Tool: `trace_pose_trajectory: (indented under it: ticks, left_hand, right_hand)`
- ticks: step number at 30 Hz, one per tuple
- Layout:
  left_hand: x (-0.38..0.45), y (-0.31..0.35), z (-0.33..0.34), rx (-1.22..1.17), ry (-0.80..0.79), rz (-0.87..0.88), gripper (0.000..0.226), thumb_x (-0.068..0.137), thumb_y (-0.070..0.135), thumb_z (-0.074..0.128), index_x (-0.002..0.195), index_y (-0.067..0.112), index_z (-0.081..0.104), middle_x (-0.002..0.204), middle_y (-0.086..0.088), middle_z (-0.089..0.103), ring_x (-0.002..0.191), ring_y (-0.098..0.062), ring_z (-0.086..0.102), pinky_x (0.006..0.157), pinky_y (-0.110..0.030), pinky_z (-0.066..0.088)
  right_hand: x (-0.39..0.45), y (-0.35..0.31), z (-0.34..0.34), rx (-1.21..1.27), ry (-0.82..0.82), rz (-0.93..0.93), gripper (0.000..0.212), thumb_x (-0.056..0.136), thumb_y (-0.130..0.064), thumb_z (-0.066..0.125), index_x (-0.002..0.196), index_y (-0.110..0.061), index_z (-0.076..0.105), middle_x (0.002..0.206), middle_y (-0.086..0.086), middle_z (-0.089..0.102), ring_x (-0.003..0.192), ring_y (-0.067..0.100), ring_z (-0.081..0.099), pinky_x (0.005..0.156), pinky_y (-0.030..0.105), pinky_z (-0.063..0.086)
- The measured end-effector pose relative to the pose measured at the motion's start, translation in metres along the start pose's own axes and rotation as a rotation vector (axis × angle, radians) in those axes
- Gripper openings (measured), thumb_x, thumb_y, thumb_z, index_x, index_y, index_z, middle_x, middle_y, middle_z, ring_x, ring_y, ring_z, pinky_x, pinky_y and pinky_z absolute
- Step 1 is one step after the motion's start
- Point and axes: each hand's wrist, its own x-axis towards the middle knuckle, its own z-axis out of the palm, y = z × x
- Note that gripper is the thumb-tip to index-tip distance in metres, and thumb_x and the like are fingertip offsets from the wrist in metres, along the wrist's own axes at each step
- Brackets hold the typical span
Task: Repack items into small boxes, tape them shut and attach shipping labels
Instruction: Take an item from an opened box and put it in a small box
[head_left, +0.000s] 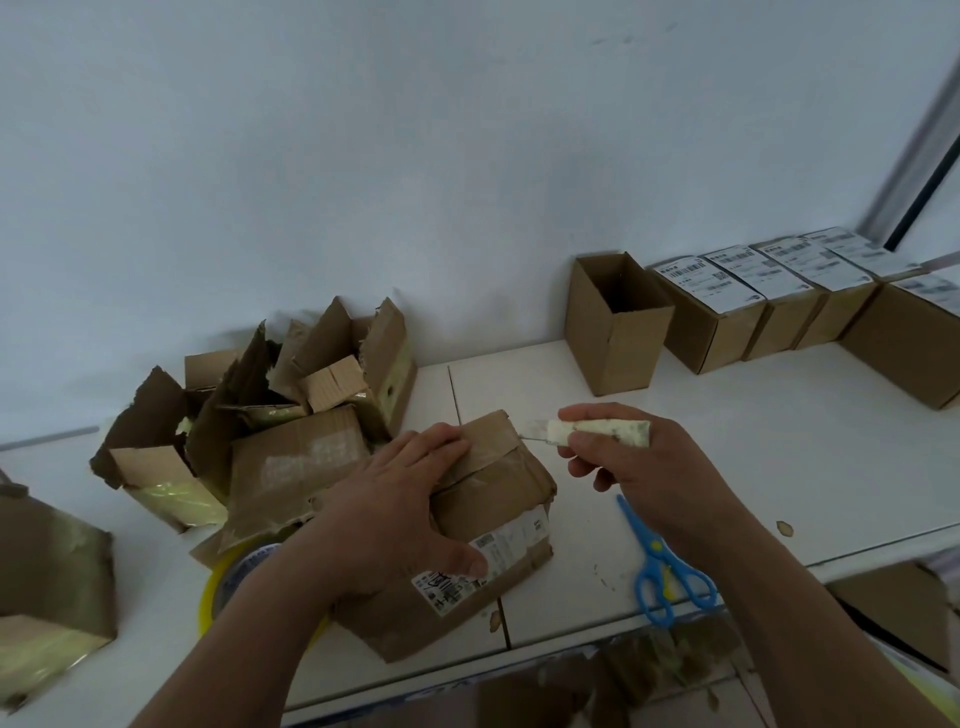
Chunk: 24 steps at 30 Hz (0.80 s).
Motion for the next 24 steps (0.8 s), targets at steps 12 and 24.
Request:
trace_pose_trajectory:
  ticks: [12,24]
  left_hand:
    - [0.002,0.012,0.001,0.07,0.062,-0.102,0.115,0.063,0.09,0.046,0.156,0.034,0.005,0.159,0.02,-0.003,0.147,-0.013,0.004,0.118,-0.04,0.02]
    - [0.009,0.038,0.001,-0.022,0.126,0.088,0.048,0.102,0.033,0.039,0.148,0.019,0.036,0.146,0.015,0.021,0.116,-0.003,0.042,0.098,-0.014,0.031]
  right_hand:
    - [-0.017,-0.004,-0.034,0.038,0.047,0.079,0.016,0.096,-0.01,0.055,0.101,-0.015,0.07,0.081,0.008,0.073,0.072,0.018,0.067,0.067,0.026,0.056]
    - [-0.022,-0.001,-0.037,0.048,0.148,0.141,0.012,0.097,-0.02,0.057,0.106,-0.019,0.065,0.085,0.003,0.073,0.075,0.016,0.072,0.068,0.023,0.058]
